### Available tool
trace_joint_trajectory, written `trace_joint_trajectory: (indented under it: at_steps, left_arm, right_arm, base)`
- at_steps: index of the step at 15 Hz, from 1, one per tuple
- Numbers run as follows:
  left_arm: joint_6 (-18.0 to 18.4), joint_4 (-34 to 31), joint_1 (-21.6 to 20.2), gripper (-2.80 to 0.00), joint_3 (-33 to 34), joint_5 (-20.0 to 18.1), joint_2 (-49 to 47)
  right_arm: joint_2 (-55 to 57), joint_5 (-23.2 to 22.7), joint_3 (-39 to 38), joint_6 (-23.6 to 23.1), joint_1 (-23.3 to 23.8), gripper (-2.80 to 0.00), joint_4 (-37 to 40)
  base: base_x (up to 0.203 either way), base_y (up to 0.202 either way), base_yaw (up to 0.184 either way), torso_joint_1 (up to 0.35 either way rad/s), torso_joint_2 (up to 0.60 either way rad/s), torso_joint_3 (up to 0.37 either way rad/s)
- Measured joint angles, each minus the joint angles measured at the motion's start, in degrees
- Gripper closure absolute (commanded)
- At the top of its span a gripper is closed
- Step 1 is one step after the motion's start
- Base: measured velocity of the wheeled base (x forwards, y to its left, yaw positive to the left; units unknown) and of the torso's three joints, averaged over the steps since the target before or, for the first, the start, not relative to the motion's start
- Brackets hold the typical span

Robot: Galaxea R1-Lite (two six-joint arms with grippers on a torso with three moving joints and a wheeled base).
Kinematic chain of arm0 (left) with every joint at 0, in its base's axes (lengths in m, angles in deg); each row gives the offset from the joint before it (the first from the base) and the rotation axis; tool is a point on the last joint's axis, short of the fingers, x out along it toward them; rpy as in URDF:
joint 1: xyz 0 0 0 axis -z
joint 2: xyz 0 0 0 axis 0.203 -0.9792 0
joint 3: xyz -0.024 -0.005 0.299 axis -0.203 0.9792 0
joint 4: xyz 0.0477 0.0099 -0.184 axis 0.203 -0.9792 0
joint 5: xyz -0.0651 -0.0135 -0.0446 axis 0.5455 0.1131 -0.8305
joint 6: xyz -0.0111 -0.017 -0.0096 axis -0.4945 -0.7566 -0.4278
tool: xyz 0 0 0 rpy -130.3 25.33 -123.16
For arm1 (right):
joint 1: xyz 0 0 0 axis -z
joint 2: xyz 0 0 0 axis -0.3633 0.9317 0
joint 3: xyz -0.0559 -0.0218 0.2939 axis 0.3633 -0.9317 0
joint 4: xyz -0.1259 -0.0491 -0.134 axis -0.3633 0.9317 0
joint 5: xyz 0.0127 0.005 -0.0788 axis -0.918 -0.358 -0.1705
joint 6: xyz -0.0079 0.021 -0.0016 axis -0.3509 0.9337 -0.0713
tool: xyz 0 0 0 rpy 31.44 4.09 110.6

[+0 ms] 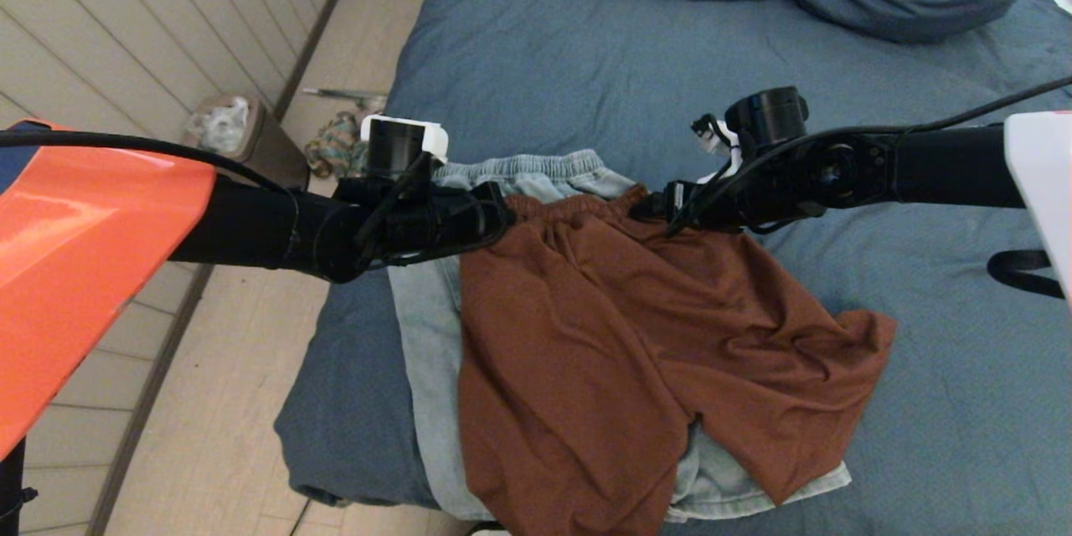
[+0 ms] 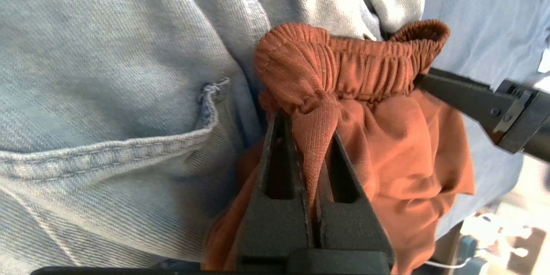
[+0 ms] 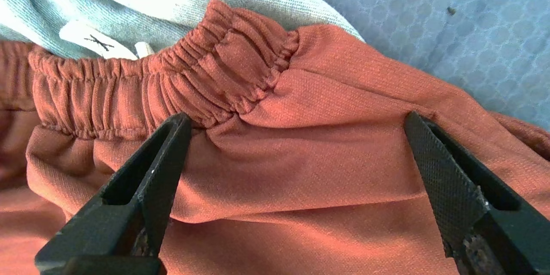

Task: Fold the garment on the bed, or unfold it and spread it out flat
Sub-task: Fold the brown shorts

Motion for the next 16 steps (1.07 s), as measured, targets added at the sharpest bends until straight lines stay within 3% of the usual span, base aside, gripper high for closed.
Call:
trace_joint_trajectory:
  at_steps: [8,16]
  left_arm:
    - [1.1,0.2,0.1,0.00,0.7,-0.1,0.2]
    - [0.9,0.2,0.0,0.00,0.3,-0.3,-1.1]
  right_arm:
    - [1.4,0.5,7.4,-0.3,1.2,-2.80,-0.3]
    - [4.9,0.2,7.7,-2.2,0.4,-2.80,-4.2]
  base:
    - [0.000,0.000,0.000,0.000,0.00,0.000]
    - [0.000,0.000,0.000,0.000,0.00,0.000]
